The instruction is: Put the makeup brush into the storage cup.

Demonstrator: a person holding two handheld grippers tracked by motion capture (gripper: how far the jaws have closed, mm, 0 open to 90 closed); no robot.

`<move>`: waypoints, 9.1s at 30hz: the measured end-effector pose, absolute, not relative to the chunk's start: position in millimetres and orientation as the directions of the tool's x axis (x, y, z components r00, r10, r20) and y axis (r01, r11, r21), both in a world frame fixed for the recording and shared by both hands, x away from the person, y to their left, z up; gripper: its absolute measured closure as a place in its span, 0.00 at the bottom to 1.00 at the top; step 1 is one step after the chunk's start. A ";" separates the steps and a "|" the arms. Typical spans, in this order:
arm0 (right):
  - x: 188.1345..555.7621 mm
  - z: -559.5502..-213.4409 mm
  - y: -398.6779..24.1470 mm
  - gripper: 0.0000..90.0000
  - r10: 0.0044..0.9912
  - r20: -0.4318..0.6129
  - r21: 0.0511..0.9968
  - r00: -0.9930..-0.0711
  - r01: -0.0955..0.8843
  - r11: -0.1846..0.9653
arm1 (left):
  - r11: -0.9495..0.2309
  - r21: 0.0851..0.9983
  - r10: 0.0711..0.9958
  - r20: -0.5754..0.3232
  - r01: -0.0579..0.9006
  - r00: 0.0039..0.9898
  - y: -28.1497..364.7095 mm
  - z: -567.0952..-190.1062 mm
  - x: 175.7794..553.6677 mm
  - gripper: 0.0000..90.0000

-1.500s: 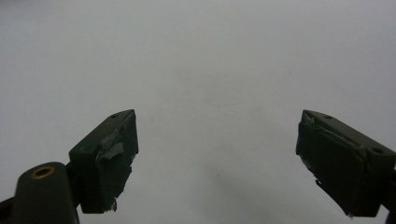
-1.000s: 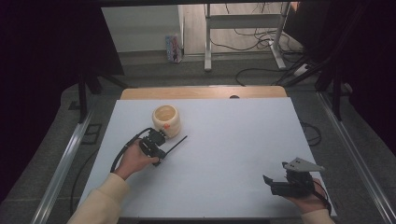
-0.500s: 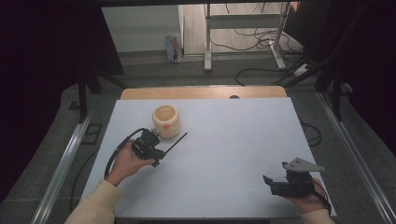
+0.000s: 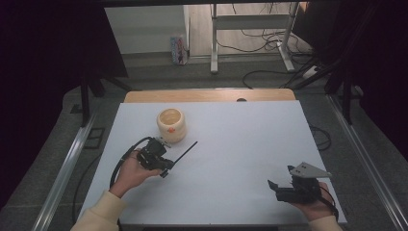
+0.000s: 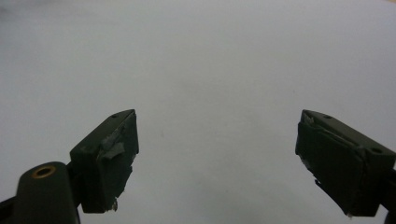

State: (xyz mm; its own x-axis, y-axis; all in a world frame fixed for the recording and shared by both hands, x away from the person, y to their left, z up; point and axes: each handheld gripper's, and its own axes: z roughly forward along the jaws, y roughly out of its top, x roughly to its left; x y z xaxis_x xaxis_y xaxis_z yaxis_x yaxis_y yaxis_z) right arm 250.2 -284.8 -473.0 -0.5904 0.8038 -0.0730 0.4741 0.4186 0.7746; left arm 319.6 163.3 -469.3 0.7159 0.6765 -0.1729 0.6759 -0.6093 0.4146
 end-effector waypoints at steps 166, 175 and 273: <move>285.6 -455.4 -220.2 0.95 0.561 0.277 0.813 -0.780 0.502 0.296 | -0.341 0.720 0.730 -0.202 0.604 0.653 198.0 -469.3 270.0 0.28; 285.8 -458.0 -210.9 0.95 0.551 0.264 0.811 -0.792 0.491 0.319 | -0.243 0.766 0.670 -0.311 0.595 0.674 160.7 -458.9 279.6 0.28; 252.5 -461.1 -274.1 0.26 0.708 0.179 0.809 -0.683 0.512 0.289 | -0.019 0.813 0.476 -0.505 0.582 0.720 144.8 -432.7 316.5 0.95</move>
